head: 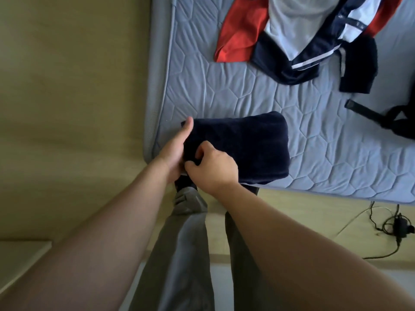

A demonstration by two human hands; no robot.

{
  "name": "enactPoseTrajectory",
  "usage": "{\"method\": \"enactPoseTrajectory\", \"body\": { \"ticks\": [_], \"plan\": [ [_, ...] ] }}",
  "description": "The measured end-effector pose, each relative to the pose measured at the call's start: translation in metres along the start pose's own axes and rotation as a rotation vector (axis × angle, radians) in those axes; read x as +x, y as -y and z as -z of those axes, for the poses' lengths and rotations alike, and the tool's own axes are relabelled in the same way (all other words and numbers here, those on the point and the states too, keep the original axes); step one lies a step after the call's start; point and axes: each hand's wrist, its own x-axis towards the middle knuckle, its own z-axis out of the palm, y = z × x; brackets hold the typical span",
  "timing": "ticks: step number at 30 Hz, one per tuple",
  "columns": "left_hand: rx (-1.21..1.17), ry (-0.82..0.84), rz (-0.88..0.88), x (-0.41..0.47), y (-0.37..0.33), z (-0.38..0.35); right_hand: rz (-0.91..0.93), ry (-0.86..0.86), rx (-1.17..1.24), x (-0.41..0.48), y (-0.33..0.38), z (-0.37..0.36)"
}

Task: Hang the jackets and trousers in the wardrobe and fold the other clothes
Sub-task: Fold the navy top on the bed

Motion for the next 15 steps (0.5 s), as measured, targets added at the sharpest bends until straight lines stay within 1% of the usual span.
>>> {"method": "enactPoseTrajectory", "body": {
  "ticks": [2,3,4,5,6,8,9,10,11,12,13,14,15],
  "plan": [
    [0.051,-0.015,-0.079,0.005,0.000,-0.004,-0.019,0.079,0.231,-0.004,-0.002,0.004],
    [0.064,-0.053,-0.123,0.008,0.000,-0.005,-0.045,0.059,0.388,-0.007,-0.006,0.008],
    [0.064,-0.089,-0.140,0.011,-0.001,-0.007,-0.073,-0.018,0.525,-0.009,-0.011,0.013],
    [0.057,-0.117,-0.139,0.013,-0.002,-0.009,-0.092,-0.152,0.612,-0.010,-0.018,0.021],
    [0.046,-0.145,-0.135,0.016,-0.003,-0.012,-0.104,-0.327,0.620,-0.009,-0.025,0.032],
    [0.071,-0.233,-0.137,0.024,-0.002,-0.019,-0.159,-0.649,0.508,0.001,-0.042,0.056],
    [0.120,-0.290,-0.148,0.025,-0.001,-0.024,-0.232,-0.755,0.429,0.011,-0.053,0.067],
    [0.166,-0.341,-0.150,0.026,0.000,-0.028,-0.350,-0.787,0.366,0.022,-0.066,0.075],
    [0.206,-0.381,-0.141,0.027,0.000,-0.032,-0.509,-0.728,0.346,0.033,-0.077,0.081],
    [0.240,-0.417,-0.115,0.029,-0.001,-0.036,-0.664,-0.617,0.368,0.042,-0.085,0.083],
    [0.273,-0.456,-0.063,0.032,-0.004,-0.039,-0.767,-0.491,0.388,0.048,-0.091,0.079],
    [0.297,-0.506,0.007,0.034,-0.009,-0.043,-0.804,-0.391,0.375,0.051,-0.093,0.071],
    [0.314,-0.570,0.080,0.035,-0.015,-0.047,-0.792,-0.340,0.340,0.051,-0.093,0.062]
  ]
}}
